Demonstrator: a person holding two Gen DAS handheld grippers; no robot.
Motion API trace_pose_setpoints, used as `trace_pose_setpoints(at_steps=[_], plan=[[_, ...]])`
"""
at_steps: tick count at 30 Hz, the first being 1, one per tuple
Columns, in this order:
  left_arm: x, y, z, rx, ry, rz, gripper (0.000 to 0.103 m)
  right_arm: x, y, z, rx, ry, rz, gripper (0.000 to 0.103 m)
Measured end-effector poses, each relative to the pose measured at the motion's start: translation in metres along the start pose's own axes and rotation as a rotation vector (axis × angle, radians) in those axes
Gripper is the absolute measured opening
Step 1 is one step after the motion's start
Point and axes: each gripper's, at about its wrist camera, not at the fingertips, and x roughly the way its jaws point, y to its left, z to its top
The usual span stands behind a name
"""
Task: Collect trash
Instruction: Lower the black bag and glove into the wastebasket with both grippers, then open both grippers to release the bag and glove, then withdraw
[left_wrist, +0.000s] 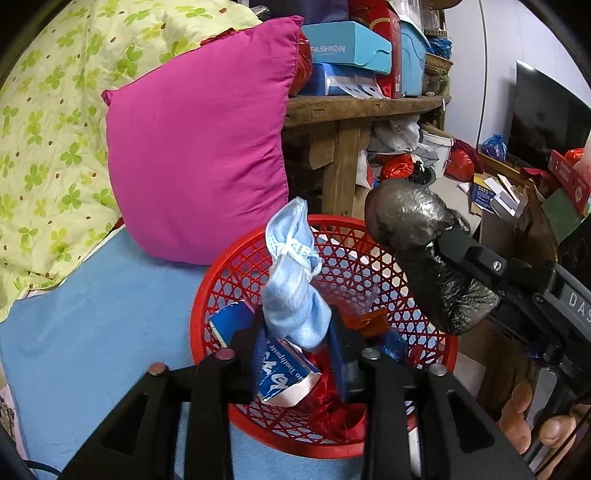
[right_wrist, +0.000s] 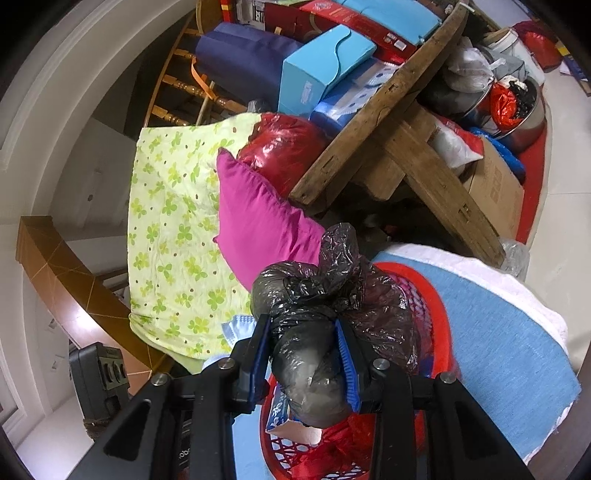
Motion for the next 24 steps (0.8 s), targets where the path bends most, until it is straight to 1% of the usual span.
trace_pose_setpoints(at_steps=[2, 6, 7, 8, 9, 10, 12, 18, 20, 22, 24], plan=[[-0.003, 0.003, 0.000, -0.006, -0.015, 0.007, 0.051, 0.003, 0.000, 0.000, 0.002, 0.010, -0.002, 0.038], [-0.008, 0.007, 0.000, -0.008, -0.030, 0.017, 0.055, 0.006, 0.000, -0.001, 0.012, 0.017, -0.003, 0.040], [-0.008, 0.008, 0.000, -0.009, -0.032, 0.019, 0.057, 0.007, -0.001, -0.001, 0.015, 0.018, -0.004, 0.042], [-0.010, 0.009, -0.001, -0.011, -0.034, 0.022, 0.059, 0.007, -0.001, -0.002, 0.018, 0.020, -0.004, 0.049], [-0.012, 0.010, -0.002, -0.015, -0.040, 0.028, 0.060, 0.007, 0.000, -0.002, 0.020, 0.020, -0.003, 0.064], [-0.014, 0.012, -0.003, -0.018, -0.043, 0.033, 0.062, 0.006, 0.000, -0.002, 0.019, 0.012, -0.010, 0.065], [-0.018, 0.016, -0.006, -0.029, -0.047, 0.042, 0.065, 0.006, 0.004, -0.003, -0.001, 0.005, -0.009, 0.065], [-0.030, 0.032, -0.019, -0.066, -0.045, 0.087, 0.069, 0.008, 0.020, -0.009, -0.066, 0.000, -0.007, 0.065], [-0.037, 0.040, -0.026, -0.086, -0.047, 0.107, 0.075, 0.010, 0.026, -0.011, -0.091, 0.000, -0.005, 0.065], [-0.043, 0.049, -0.034, -0.101, -0.047, 0.133, 0.078, 0.012, 0.032, -0.015, -0.111, 0.002, 0.001, 0.065], [-0.047, 0.057, -0.041, -0.112, -0.040, 0.154, 0.079, 0.013, 0.040, -0.019, -0.138, -0.003, 0.000, 0.065]])
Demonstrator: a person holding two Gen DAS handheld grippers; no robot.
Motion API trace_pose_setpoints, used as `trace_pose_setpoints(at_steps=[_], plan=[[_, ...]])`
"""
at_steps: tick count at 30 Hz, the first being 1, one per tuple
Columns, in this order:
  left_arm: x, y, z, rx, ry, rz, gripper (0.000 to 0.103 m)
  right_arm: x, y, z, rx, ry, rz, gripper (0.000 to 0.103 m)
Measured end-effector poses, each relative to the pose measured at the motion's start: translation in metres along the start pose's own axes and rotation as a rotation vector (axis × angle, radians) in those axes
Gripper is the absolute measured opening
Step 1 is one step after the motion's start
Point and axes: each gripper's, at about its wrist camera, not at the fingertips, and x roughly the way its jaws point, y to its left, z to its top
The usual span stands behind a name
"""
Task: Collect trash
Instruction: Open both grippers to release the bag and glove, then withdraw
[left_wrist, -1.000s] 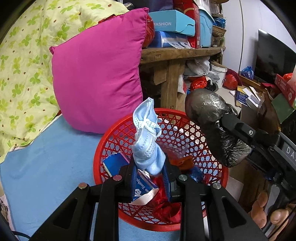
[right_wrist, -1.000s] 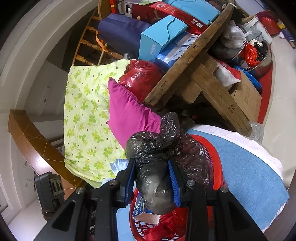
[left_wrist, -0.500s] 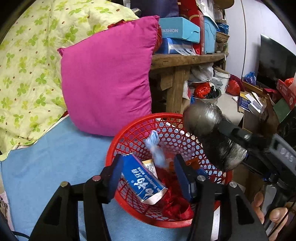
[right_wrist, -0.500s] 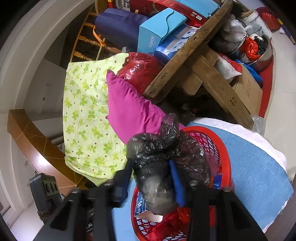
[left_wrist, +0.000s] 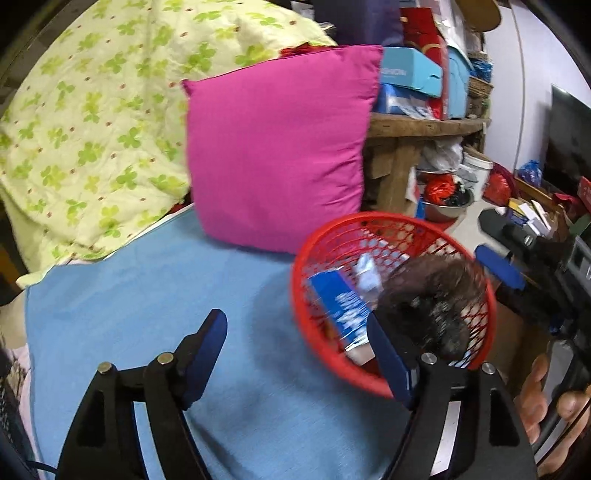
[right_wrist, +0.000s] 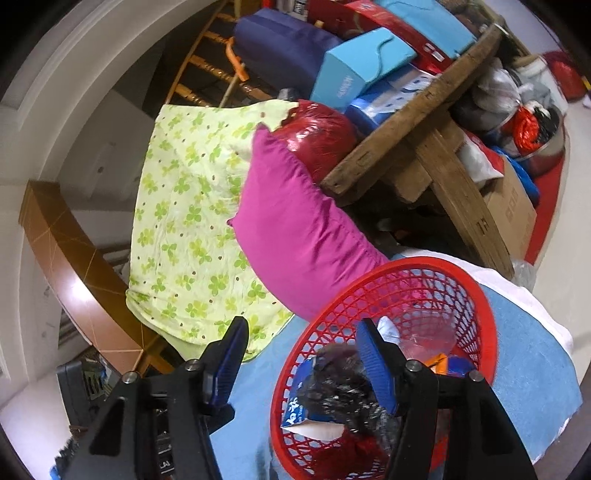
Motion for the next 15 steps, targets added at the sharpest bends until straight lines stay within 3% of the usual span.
trace_pose_setpoints(at_steps=[10, 15], plan=[[-0.017, 0.051, -0.040, -0.086, 0.062, 0.105, 0.080, 0.007, 0.048, -0.023, -0.185, -0.019, -0.047, 0.065], [-0.030, 0.070, -0.058, -0.118, 0.066, 0.155, 0.082, 0.008, 0.083, -0.042, -0.353, -0.038, -0.081, 0.065]])
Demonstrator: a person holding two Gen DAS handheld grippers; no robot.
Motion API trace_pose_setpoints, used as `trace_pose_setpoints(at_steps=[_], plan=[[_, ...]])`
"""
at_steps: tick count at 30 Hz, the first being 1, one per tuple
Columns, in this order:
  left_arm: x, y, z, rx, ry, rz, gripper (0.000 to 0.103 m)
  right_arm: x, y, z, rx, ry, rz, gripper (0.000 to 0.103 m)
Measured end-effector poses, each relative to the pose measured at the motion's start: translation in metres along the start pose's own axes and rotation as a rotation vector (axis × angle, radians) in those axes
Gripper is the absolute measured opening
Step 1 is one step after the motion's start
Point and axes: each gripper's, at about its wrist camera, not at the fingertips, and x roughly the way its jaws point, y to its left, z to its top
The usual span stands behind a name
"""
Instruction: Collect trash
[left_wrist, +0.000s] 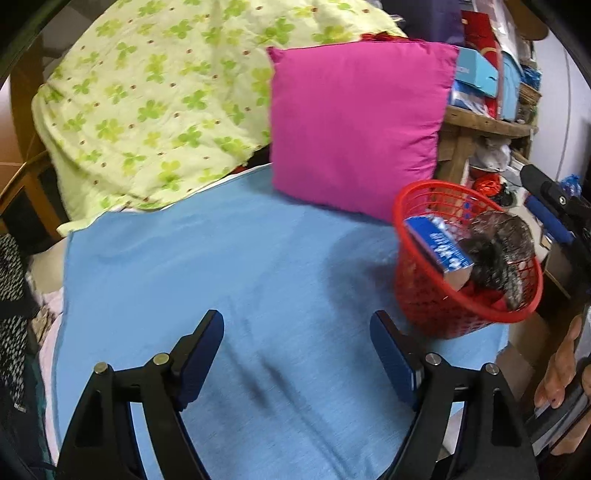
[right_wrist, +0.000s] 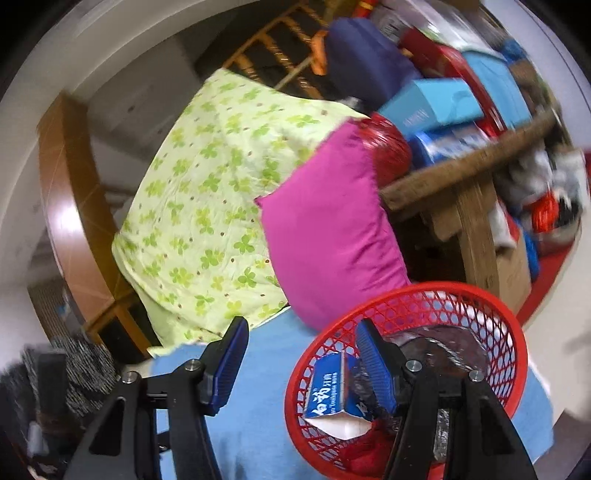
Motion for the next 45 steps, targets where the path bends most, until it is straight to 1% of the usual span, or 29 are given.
trace_pose_setpoints(at_steps=[3, 5, 9, 13, 16, 19, 22, 24, 27, 29, 34, 38, 41, 45], plan=[[-0.004, 0.012, -0.008, -0.015, -0.002, 0.065, 0.083, -0.003, 0.025, -0.008, -0.110, -0.019, -0.015, 0.065], [-0.008, 0.016, -0.012, -0.019, -0.004, 0.093, 0.083, -0.004, 0.036, -0.012, -0.153, -0.016, -0.016, 0.066], [-0.019, 0.029, -0.021, -0.041, -0.018, 0.132, 0.084, -0.008, 0.046, -0.021, -0.171, -0.001, -0.015, 0.066], [-0.028, 0.037, -0.027, -0.061, -0.021, 0.152, 0.084, -0.021, 0.054, -0.031, -0.192, 0.000, -0.033, 0.072], [-0.036, 0.040, -0.032, -0.065, -0.023, 0.153, 0.084, -0.034, 0.059, -0.037, -0.212, 0.009, -0.062, 0.072], [-0.045, 0.039, -0.036, -0.077, -0.027, 0.141, 0.084, -0.052, 0.059, -0.042, -0.197, 0.027, -0.089, 0.073], [-0.055, 0.035, -0.039, -0.081, -0.037, 0.132, 0.084, -0.070, 0.058, -0.044, -0.188, 0.033, -0.132, 0.078], [-0.063, 0.028, -0.040, -0.066, -0.052, 0.129, 0.084, -0.083, 0.058, -0.045, -0.195, 0.044, -0.159, 0.079], [-0.073, 0.018, -0.040, -0.044, -0.067, 0.113, 0.084, -0.098, 0.058, -0.040, -0.193, 0.070, -0.188, 0.079], [-0.081, 0.011, -0.040, -0.036, -0.086, 0.115, 0.085, -0.109, 0.058, -0.035, -0.200, 0.072, -0.210, 0.079], [-0.099, -0.004, -0.036, -0.026, -0.127, 0.108, 0.085, -0.133, 0.062, -0.023, -0.250, 0.054, -0.278, 0.079], [-0.108, -0.009, -0.034, -0.024, -0.153, 0.109, 0.086, -0.151, 0.058, -0.011, -0.241, 0.035, -0.308, 0.079], [-0.116, -0.012, -0.032, -0.039, -0.174, 0.103, 0.086, -0.160, 0.057, -0.005, -0.254, 0.026, -0.345, 0.083], [-0.123, -0.014, -0.029, -0.038, -0.202, 0.117, 0.087, -0.164, 0.053, -0.001, -0.252, 0.025, -0.363, 0.085]])
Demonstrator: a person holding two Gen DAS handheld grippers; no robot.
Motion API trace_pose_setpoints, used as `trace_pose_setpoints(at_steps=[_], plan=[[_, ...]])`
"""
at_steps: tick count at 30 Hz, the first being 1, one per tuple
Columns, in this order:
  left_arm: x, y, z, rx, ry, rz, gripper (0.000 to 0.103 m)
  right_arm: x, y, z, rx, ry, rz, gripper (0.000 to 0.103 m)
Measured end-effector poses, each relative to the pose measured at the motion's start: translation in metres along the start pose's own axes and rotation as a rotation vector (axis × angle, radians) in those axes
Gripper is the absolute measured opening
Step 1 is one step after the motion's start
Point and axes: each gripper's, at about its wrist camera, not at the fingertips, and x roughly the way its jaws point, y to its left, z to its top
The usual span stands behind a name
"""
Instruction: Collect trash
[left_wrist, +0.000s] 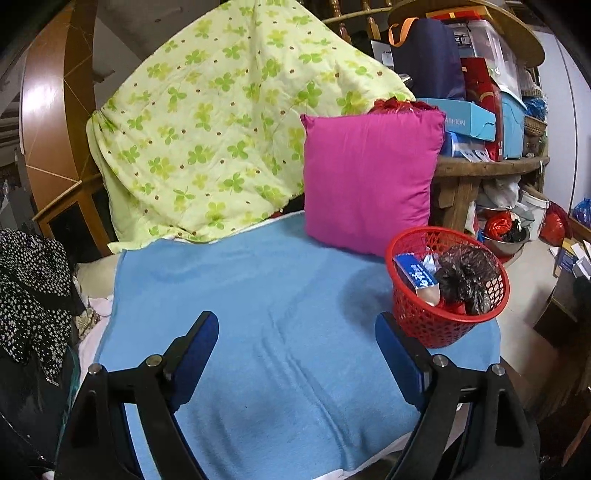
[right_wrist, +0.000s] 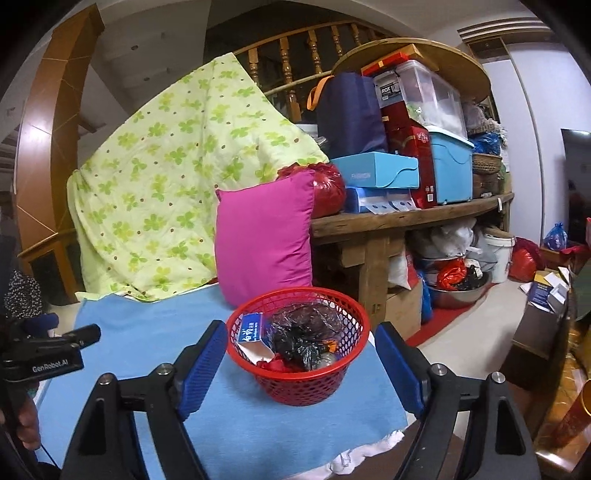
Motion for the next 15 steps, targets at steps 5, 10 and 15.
trace_pose_setpoints(at_steps=[5, 10, 15], plan=[[-0.002, -0.004, 0.003, 0.009, 0.001, -0.013, 0.090, 0.006, 0.000, 0.000, 0.004, 0.053, 0.000, 0.085], [0.001, -0.002, 0.003, 0.003, 0.011, -0.011, 0.090, 0.013, -0.003, -0.002, 0.011, 0.084, -0.008, 0.085], [0.004, 0.000, 0.003, -0.003, 0.017, -0.005, 0.090, 0.019, -0.010, -0.001, 0.052, 0.112, 0.007, 0.085]])
